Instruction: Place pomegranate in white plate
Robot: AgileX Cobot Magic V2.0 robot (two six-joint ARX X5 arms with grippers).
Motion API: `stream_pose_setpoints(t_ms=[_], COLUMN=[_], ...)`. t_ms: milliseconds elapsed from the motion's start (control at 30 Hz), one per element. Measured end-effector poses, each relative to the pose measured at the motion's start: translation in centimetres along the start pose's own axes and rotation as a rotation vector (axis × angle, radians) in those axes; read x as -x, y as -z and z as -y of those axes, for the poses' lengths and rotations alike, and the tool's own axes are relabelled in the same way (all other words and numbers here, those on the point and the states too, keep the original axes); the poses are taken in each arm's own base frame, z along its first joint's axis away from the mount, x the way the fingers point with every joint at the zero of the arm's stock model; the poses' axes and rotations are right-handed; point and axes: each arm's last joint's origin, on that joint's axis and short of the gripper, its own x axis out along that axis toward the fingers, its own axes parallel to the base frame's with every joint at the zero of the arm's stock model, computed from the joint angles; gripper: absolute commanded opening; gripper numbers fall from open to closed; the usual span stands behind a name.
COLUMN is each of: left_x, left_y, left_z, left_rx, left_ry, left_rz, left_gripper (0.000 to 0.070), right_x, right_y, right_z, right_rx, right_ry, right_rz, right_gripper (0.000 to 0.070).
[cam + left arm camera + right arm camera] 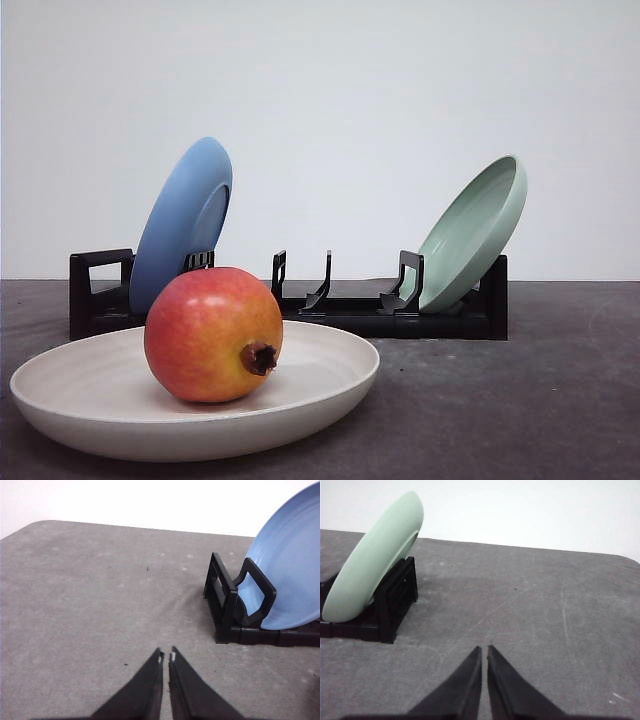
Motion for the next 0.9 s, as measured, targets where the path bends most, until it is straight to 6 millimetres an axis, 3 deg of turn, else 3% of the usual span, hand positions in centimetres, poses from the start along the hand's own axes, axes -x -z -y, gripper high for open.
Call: stream_pose_setpoints(t_ms=[900], left_x=[0.00], left_y=[0.00], left_z=[0.00], left_rx=[0.000], left_ry=[0.000], left_rz=[0.000], left_gripper=[0.0000], right_x=[0.00], right_y=[0.00], right_z=[0.00], right_rx=[0.000], right_ry=[0.000], right_rz=[0.000], right_gripper=[0.0017])
